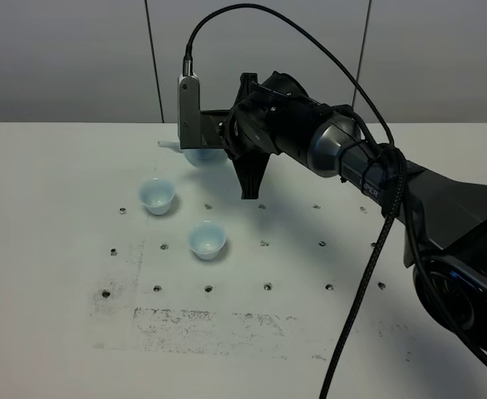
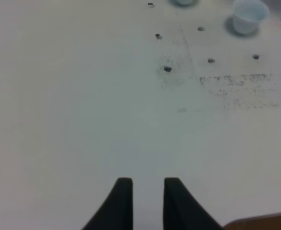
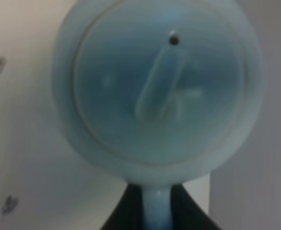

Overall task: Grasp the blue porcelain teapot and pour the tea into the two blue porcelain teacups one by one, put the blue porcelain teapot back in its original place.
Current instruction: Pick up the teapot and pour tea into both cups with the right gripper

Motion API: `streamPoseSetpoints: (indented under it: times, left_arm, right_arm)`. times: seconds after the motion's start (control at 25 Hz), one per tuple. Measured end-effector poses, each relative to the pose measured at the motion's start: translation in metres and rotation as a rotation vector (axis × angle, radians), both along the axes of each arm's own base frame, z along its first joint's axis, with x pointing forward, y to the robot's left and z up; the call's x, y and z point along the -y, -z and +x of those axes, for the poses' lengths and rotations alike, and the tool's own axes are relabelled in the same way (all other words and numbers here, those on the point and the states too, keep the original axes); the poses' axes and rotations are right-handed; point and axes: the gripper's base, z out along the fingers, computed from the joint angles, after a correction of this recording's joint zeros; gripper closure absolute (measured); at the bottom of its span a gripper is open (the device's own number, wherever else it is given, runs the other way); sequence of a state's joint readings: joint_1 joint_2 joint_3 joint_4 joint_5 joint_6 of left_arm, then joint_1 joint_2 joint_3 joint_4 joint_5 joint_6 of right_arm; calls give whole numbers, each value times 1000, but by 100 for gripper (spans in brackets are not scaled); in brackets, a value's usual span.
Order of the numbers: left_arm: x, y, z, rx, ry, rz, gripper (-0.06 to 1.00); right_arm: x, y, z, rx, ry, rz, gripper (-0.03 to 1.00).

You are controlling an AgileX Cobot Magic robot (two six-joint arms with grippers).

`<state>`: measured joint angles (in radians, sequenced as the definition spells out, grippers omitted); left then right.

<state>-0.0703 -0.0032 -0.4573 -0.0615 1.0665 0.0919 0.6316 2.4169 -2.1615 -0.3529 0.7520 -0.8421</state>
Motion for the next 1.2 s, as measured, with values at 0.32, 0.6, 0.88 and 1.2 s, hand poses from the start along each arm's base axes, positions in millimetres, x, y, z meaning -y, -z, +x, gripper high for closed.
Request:
streamPoseSetpoints:
  times: [0.32, 0.6, 0.88, 1.2]
  left_arm:
    - [0, 0, 0, 0, 0, 0, 72]
    - [0, 0, 0, 0, 0, 0, 72]
    - [0, 0, 0, 0, 0, 0, 72]
    - [0, 0, 0, 0, 0, 0, 72]
  right_arm:
    - [-4, 0, -2, 46, -30, -67, 90]
    - [-10, 19, -3, 36, -56, -114, 90]
    - [-21, 22, -10, 72, -103, -177, 90]
    - [-22, 22, -9, 134, -151, -276, 90]
